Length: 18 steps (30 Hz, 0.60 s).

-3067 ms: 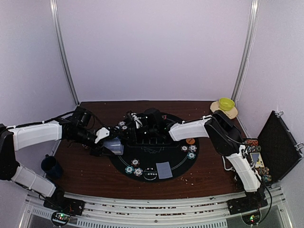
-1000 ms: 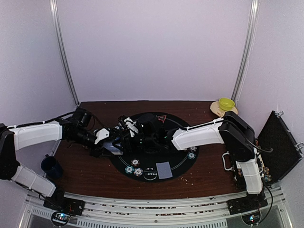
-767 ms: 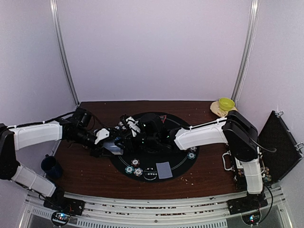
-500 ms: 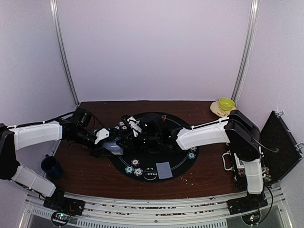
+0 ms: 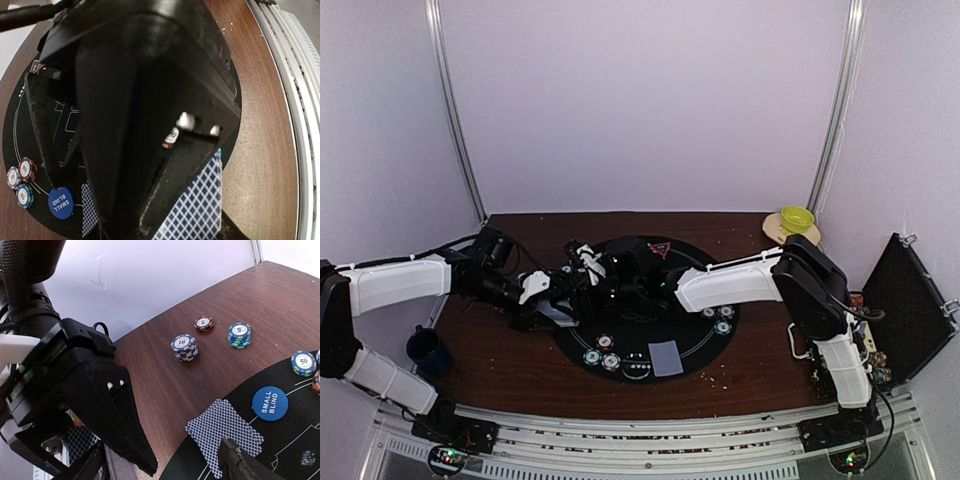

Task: Distribute texas hold em gaming equipment
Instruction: Pick up the poker card from the face-down deck piles.

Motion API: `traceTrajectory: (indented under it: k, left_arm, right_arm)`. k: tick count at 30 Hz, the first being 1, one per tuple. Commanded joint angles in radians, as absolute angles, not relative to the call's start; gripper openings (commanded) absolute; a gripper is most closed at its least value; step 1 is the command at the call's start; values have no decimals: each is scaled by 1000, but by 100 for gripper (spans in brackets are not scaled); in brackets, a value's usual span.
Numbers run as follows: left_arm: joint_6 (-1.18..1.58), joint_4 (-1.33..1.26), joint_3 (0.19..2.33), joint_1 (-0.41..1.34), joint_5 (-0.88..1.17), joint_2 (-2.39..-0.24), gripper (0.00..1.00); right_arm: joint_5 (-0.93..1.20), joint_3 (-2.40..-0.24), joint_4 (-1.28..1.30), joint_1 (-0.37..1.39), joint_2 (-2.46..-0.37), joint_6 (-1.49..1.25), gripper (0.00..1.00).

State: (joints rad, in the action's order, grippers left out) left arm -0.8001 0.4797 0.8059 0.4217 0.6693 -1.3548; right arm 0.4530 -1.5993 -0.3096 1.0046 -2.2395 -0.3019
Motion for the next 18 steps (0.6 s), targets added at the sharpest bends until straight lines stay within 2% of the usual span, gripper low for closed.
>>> traceTrajectory:
  k: [1,5,10,18]
  left_arm:
    - [-821,472,805,423,713,-1358,47]
    - [-822,471,804,423,715,-1358,47]
    - [-822,471,804,423,713,-1355,47]
    - [-822,471,806,423,716,-1363,47]
  right_arm:
    - [491,-1637,-315,1002,-2281,-333,75]
    - [466,-1626,-297,999,-2279,-331,69]
    - [461,-1547,-341,972,-2231,-363,55]
    - [448,-1472,-347,957,-2168,-347,49]
